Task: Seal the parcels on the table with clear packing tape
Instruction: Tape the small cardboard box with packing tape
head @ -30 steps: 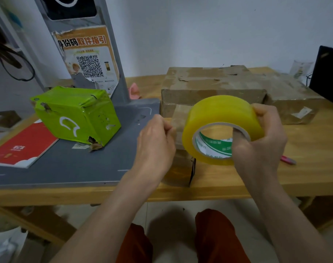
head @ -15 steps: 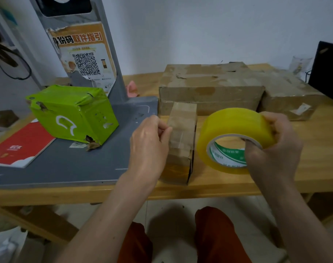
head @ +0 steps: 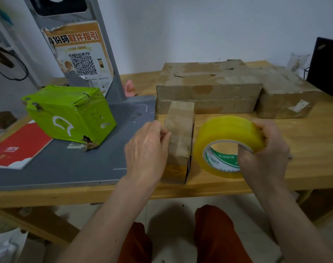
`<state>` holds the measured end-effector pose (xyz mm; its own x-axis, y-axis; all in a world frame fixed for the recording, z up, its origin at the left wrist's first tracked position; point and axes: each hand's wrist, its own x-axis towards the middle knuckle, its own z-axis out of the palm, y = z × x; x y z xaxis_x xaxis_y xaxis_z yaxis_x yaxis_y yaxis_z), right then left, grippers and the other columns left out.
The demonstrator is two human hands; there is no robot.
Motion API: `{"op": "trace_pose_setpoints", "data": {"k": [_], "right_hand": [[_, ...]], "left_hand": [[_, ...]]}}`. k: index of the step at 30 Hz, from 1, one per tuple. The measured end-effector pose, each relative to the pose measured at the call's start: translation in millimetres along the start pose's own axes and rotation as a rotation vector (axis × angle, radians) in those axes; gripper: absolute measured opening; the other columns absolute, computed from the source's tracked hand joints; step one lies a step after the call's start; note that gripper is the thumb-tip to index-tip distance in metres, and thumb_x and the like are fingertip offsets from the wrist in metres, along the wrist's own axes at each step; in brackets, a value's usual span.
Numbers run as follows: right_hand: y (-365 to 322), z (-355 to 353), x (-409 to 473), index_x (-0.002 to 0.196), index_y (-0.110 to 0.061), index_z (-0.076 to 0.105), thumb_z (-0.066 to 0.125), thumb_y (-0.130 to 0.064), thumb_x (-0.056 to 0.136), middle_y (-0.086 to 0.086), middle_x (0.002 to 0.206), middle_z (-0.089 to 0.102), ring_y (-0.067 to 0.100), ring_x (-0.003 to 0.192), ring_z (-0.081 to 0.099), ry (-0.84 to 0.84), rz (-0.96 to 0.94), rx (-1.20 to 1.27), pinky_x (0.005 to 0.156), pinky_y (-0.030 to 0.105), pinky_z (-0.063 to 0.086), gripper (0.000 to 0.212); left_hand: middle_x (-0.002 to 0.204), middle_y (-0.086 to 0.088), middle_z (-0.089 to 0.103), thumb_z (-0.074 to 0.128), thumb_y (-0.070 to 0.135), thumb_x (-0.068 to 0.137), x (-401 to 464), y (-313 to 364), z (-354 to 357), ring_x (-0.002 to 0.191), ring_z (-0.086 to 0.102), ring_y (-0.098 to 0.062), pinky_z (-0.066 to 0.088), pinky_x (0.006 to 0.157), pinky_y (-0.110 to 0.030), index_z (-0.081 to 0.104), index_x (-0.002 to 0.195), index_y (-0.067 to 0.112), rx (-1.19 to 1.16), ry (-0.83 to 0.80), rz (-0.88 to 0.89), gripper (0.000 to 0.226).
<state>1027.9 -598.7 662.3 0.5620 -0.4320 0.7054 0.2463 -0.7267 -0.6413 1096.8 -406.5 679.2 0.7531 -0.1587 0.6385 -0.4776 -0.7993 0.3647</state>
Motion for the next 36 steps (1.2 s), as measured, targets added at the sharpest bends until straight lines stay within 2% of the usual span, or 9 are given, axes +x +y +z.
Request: {"op": "trace_pose_setpoints", "data": {"k": [5, 8, 11, 14, 16, 21, 26, 32, 36], "right_hand": [[1.0, -0.6, -1.1, 0.097, -0.012, 0.053, 0.068, 0.023, 0.064, 0.002, 0.08, 0.052, -0.002, 0.065, 0.048, -0.006, -0.001, -0.006, 0.053, 0.003, 0.039, 0.05], [0.2, 0.9, -2.1, 0.096, -0.015, 0.05, 0.067, 0.021, 0.064, 0.002, 0.079, 0.051, -0.002, 0.064, 0.047, -0.003, -0.015, 0.003, 0.055, 0.0, 0.038, 0.051], [-0.7, 3.7, -2.3, 0.098, -0.007, 0.057, 0.066, 0.016, 0.063, 0.003, 0.082, 0.052, 0.0, 0.066, 0.046, -0.02, 0.002, 0.0, 0.054, 0.006, 0.039, 0.043], [-2.0, 4.9, -2.6, 0.101, -0.001, 0.059, 0.069, 0.021, 0.062, 0.002, 0.083, 0.052, 0.003, 0.066, 0.045, -0.042, 0.041, -0.035, 0.056, 0.015, 0.035, 0.046], [-2.8, 5.0, -2.2, 0.101, -0.008, 0.057, 0.069, 0.021, 0.062, -0.001, 0.084, 0.05, -0.001, 0.068, 0.045, -0.046, 0.052, -0.022, 0.057, 0.016, 0.034, 0.05], [-3.1, 7.8, -1.2, 0.098, -0.016, 0.054, 0.068, 0.017, 0.066, -0.004, 0.083, 0.051, -0.001, 0.068, 0.049, -0.066, 0.093, 0.007, 0.057, 0.01, 0.035, 0.048], [-0.7, 8.1, 0.0, 0.095, -0.017, 0.053, 0.066, 0.016, 0.069, 0.0, 0.078, 0.055, 0.009, 0.066, 0.054, -0.096, 0.142, 0.059, 0.053, 0.027, 0.045, 0.044], [-4.5, 7.0, -1.5, 0.093, -0.018, 0.053, 0.064, 0.019, 0.069, -0.01, 0.074, 0.053, -0.002, 0.062, 0.055, -0.097, 0.179, 0.089, 0.052, 0.018, 0.043, 0.045], [-6.6, 4.4, -2.7, 0.093, -0.019, 0.051, 0.065, 0.018, 0.071, -0.012, 0.074, 0.052, -0.01, 0.065, 0.055, -0.103, 0.188, 0.102, 0.053, 0.011, 0.044, 0.045]], "left_hand": [[0.099, 0.0, 0.046, 0.073, 0.028, 0.086, 5.2, -1.4, 0.3, 0.093, 0.048, -0.02, 0.04, 0.062, -0.03, 0.061, 0.102, 0.018, 0.062, -0.074, -0.029, 0.022], [0.132, -0.014, 0.035, 0.08, 0.027, 0.081, 12.8, -14.3, 2.8, 0.122, 0.037, -0.03, 0.045, 0.094, -0.037, 0.045, 0.139, 0.019, 0.052, -0.108, -0.093, 0.068], [0.147, -0.018, 0.029, 0.069, 0.008, 0.09, 7.6, -19.4, 3.1, 0.137, 0.028, -0.029, 0.04, 0.11, -0.042, 0.037, 0.147, 0.01, -0.07, -0.032, -0.215, 0.066], [0.145, -0.017, 0.042, 0.052, -0.003, 0.095, -7.5, -16.7, 1.6, 0.137, 0.038, -0.024, 0.033, 0.116, -0.028, 0.047, 0.139, -0.001, -0.192, 0.174, -0.033, 0.045], [0.145, -0.016, 0.05, 0.046, 0.014, 0.099, -20.9, -11.7, 3.9, 0.139, 0.042, -0.023, 0.03, 0.119, -0.031, 0.05, 0.139, -0.002, -0.147, 0.045, 0.189, 0.044], [0.138, -0.022, 0.056, 0.025, 0.059, 0.097, -35.0, 2.3, 10.9, 0.132, 0.052, -0.032, 0.032, 0.116, -0.049, 0.056, 0.133, -0.004, 0.384, -0.295, 0.319, 0.079], [0.13, -0.014, 0.064, 0.038, 0.036, 0.097, -32.9, 0.7, 19.0, 0.126, 0.059, -0.026, 0.044, 0.11, -0.04, 0.065, 0.126, 0.002, 0.162, -0.195, 0.41, 0.052], [0.121, 0.001, 0.07, 0.059, 0.031, 0.092, -38.2, -10.6, 29.1, 0.121, 0.06, -0.011, 0.039, 0.106, -0.029, 0.073, 0.117, 0.014, -0.201, -0.008, 0.386, 0.033], [0.123, -0.002, 0.069, 0.075, 0.034, 0.082, -42.4, -17.3, 27.1, 0.122, 0.059, -0.012, 0.047, 0.103, -0.041, 0.071, 0.119, 0.01, -0.216, -0.002, 0.384, 0.044]]}}
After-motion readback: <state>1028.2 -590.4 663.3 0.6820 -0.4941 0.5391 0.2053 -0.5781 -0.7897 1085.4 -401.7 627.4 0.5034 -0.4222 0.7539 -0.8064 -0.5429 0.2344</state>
